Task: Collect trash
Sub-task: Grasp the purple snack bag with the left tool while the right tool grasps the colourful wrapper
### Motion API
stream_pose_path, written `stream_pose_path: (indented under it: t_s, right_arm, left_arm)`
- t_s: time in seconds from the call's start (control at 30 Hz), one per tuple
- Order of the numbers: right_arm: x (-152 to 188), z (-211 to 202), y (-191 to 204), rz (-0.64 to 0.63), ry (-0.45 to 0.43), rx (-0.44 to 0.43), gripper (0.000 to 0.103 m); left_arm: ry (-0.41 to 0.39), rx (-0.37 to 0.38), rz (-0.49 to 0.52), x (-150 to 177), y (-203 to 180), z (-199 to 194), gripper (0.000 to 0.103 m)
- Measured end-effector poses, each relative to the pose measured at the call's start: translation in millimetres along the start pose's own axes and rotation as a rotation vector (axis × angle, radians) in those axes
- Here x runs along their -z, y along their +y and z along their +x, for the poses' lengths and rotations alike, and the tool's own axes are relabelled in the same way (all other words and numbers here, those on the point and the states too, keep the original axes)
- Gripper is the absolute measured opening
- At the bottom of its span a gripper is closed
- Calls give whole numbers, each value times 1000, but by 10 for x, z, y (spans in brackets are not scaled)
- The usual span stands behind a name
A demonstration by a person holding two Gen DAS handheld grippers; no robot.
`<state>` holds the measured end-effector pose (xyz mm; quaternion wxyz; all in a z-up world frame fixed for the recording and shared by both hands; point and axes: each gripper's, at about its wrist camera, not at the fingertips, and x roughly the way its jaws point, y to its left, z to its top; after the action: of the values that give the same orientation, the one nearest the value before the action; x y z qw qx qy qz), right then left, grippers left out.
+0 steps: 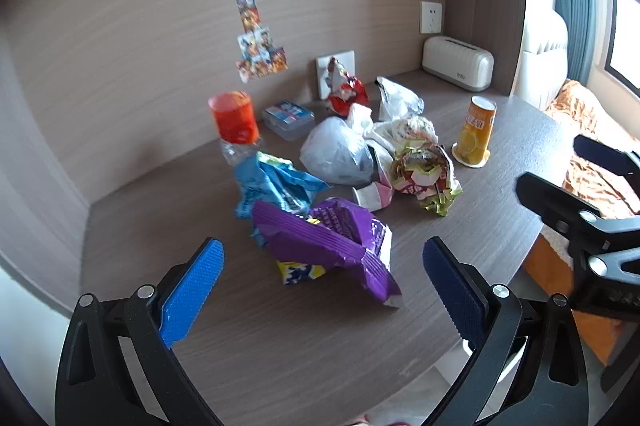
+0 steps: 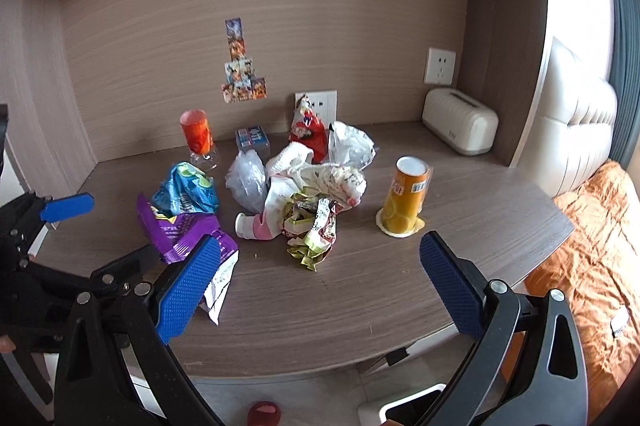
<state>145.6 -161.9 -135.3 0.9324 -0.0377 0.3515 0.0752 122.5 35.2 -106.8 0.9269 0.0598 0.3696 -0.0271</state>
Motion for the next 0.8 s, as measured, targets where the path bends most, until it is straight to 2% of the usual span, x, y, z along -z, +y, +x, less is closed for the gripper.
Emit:
stream_pose_path:
  t_s: [0.4,0.43,0.47,0.53,0.6,0.8]
  right_arm:
    - [-161,1012,-88,48,131,9,100]
    - [-171,1079,-94,49,139,7,100]
    - [-176,1142,-95,47,145,10,99]
    - [-163,1309,-71,39,186,14,89]
    - [-133,1394,-83,61,222,-7,59]
    - [-163,1359,-123,96,226,-4,53]
  left_arm:
    - [69,52,-92,-103,137,666,98]
    - [81,52,-97,-113,157,733,97]
    - [93,66,-104,-119,178,793,88]
    - [116,67,-116,-115,210,892,76]
    - [147,69,-107,-96,223,1011,72]
    - [129,120,-59,-93,200,1035,61]
